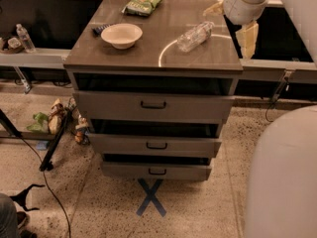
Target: Place water bottle into paper bowl
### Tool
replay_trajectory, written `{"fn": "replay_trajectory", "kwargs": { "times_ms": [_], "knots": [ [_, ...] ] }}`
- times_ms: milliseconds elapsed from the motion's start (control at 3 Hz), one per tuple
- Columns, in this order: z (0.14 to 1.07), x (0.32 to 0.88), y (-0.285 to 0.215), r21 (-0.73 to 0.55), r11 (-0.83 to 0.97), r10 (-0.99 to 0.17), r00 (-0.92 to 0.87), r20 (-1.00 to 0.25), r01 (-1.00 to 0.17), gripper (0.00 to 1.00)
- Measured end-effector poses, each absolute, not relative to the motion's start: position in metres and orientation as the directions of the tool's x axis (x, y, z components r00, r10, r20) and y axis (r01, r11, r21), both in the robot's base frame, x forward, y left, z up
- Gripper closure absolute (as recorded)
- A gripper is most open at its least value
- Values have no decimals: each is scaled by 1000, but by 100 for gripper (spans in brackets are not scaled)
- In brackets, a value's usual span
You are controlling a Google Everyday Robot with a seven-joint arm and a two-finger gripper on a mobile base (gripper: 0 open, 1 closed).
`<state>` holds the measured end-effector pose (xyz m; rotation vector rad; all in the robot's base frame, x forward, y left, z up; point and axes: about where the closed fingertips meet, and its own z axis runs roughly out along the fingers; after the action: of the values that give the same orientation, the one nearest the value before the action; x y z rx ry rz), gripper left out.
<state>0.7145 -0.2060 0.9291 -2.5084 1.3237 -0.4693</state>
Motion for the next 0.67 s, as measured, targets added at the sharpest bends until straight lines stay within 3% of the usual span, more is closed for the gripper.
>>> {"fn": "replay_trajectory", "kwargs": {
  "times_ms": [667],
  "knots": [
    [899,765,-174,-256,-748,-663,689,292,-612,0]
  ]
}}
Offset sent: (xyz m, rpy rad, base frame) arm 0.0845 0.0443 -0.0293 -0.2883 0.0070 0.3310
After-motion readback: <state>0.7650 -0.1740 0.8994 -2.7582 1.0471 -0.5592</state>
